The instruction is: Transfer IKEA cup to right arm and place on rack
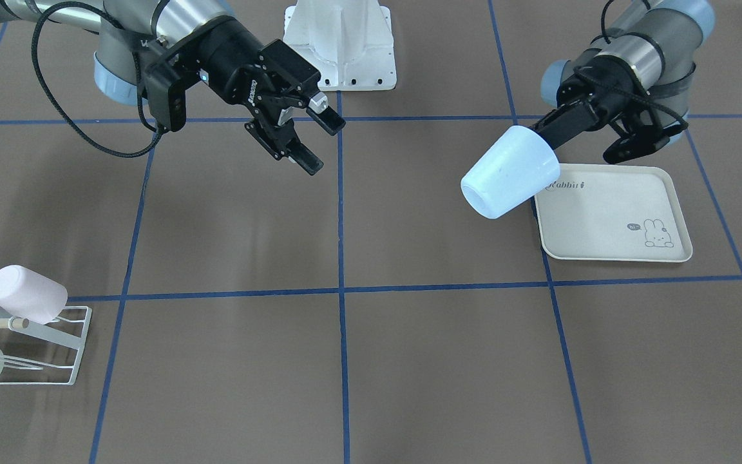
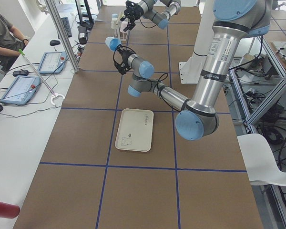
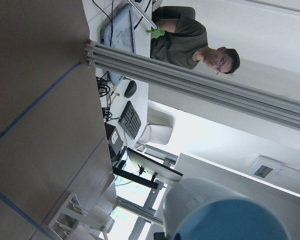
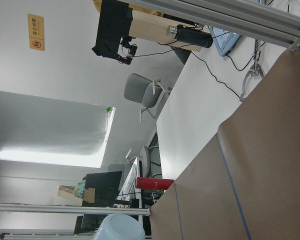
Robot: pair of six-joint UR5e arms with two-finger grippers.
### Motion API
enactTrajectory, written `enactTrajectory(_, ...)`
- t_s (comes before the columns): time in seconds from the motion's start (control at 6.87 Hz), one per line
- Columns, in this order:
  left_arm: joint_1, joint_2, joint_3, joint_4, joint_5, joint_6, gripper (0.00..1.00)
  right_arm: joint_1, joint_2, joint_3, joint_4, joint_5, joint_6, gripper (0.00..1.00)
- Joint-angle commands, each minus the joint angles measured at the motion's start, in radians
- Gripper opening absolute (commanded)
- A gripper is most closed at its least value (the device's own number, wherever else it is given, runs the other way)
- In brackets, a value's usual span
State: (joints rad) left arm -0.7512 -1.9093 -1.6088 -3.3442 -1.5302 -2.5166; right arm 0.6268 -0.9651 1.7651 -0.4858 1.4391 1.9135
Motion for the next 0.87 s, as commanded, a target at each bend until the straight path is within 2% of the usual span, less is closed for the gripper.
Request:
enactTrajectory(0.0,0.097,-0.074,0.068,-0.142,0.129,-0.024,0.0,-0.004,0.023,-0.028,0.098,-0.016,0.097,1.0)
enactTrajectory(0.15,0.133,-0.1,0.075,-0.164,0.172,-0.025,0.0,-0.013,0.023,-0.071,0.174,-0.017,0.099,1.0)
enactTrajectory(0.29,0.165,-0.143,0.096,-0.164,0.211,-0.025,0.0,-0.016,0.02,-0.082,0.193,-0.017,0.098,1.0)
enactTrajectory(0.73,0.188,-0.165,0.11,-0.149,0.217,-0.011,0.0,-0.022,0.013,-0.087,0.193,-0.014,0.067,1.0)
